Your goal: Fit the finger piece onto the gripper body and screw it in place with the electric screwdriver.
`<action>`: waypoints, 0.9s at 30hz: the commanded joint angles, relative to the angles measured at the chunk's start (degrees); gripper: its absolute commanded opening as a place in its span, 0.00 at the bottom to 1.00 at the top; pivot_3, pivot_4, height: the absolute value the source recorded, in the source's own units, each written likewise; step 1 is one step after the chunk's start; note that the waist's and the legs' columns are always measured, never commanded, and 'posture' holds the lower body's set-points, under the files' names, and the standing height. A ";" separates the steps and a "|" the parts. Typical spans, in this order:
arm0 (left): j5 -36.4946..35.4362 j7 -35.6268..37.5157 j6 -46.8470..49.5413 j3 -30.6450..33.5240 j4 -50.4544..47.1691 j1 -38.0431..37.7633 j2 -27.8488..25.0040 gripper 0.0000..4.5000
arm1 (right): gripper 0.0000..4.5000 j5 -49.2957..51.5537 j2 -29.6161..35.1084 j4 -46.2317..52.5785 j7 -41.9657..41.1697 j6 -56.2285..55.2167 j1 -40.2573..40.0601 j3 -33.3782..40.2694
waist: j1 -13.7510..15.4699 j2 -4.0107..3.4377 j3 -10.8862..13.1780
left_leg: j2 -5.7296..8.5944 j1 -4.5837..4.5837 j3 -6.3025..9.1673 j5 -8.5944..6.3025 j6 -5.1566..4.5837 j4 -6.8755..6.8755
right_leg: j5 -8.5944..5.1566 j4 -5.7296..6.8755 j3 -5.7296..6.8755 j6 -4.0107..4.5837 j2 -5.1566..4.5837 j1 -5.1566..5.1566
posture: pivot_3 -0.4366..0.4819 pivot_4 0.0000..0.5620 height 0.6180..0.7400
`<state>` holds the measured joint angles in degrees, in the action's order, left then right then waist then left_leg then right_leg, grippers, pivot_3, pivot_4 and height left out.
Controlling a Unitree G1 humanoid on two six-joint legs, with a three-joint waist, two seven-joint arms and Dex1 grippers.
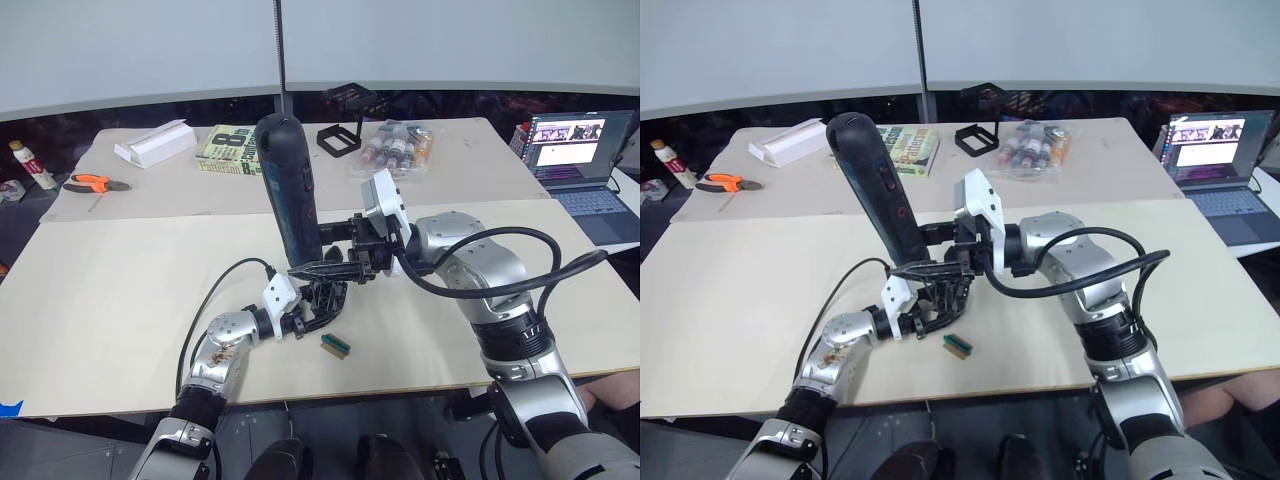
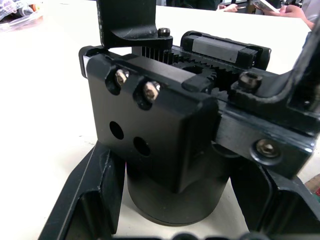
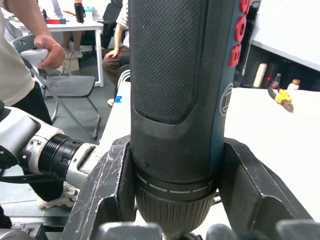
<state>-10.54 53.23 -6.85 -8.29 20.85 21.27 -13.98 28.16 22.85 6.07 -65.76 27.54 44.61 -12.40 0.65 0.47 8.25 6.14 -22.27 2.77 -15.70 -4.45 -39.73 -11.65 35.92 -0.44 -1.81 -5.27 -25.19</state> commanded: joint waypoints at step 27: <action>-0.21 0.56 0.86 -0.44 -1.29 -0.95 -0.62 0.55 | 0.43 -3.35 1.22 -2.99 0.55 -1.21 -2.34 -3.46 | -0.03 0.03 -0.15 | -0.04 0.18 0.00 -0.02 0.01 0.04 | 0.00 -0.02 -0.01 0.00 0.02 0.04 | 0.48 0.27 1.00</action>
<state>-10.61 53.09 -5.98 -8.23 20.84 21.24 -14.23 28.13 22.81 5.01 -65.03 25.46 43.98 -13.23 0.63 0.50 8.10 6.11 -22.09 2.77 -15.72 -4.44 -39.69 -11.65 35.90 -0.45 -1.81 -5.25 -25.15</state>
